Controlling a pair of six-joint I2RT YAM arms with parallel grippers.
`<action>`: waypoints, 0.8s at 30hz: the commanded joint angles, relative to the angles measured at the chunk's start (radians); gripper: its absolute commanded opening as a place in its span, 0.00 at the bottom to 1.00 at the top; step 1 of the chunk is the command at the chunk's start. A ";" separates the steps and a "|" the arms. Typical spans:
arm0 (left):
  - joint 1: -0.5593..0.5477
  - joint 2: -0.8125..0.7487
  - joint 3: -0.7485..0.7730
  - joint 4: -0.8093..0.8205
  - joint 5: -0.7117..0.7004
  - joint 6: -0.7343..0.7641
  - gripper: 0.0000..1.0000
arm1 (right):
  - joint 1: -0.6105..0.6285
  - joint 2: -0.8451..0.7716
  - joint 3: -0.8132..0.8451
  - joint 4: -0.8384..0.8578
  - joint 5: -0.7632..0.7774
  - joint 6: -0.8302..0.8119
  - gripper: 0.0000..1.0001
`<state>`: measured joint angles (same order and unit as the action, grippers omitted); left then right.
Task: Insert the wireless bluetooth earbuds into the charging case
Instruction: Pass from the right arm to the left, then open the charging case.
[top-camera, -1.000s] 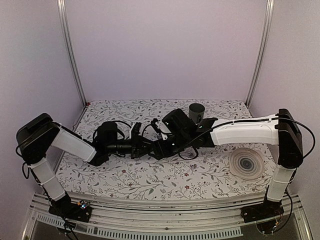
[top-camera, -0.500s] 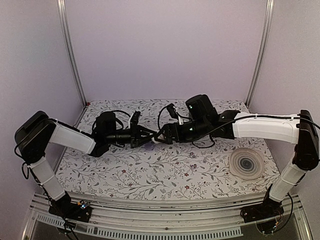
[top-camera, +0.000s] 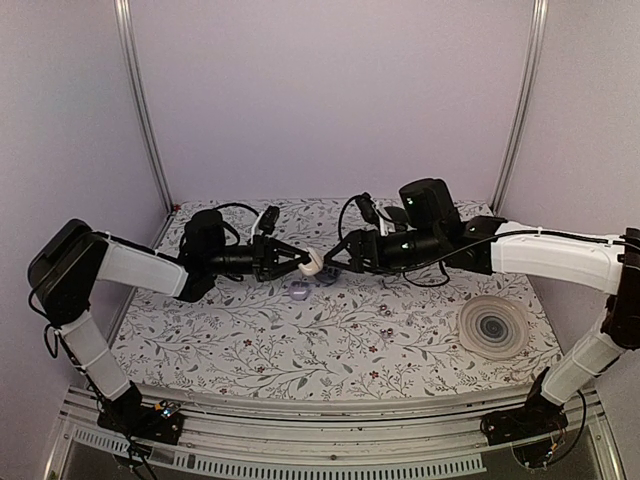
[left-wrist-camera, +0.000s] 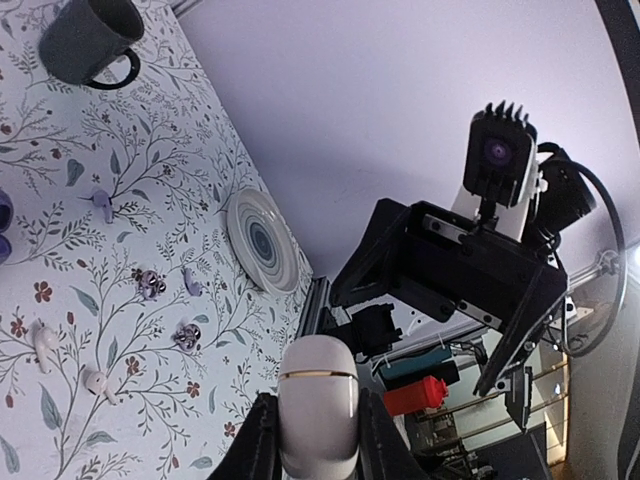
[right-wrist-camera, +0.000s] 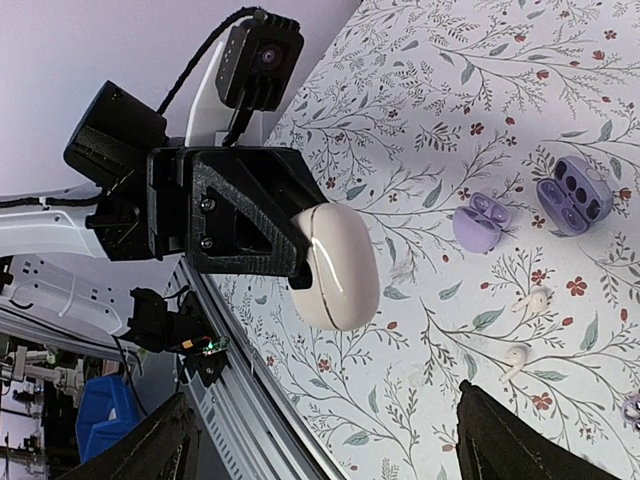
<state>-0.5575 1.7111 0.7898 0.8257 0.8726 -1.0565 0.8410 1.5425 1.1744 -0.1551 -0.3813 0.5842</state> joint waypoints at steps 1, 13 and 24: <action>0.019 0.009 0.025 0.156 0.125 0.028 0.00 | -0.039 -0.070 -0.015 0.043 -0.052 0.020 0.88; 0.007 0.034 0.055 0.334 0.206 0.022 0.00 | -0.064 -0.047 -0.052 0.206 -0.249 0.109 0.71; -0.049 0.061 0.125 0.284 0.213 0.065 0.00 | -0.045 0.004 -0.041 0.256 -0.283 0.131 0.54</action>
<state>-0.5819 1.7576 0.8860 1.1072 1.0645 -1.0237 0.7895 1.5269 1.1316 0.0528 -0.6350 0.7025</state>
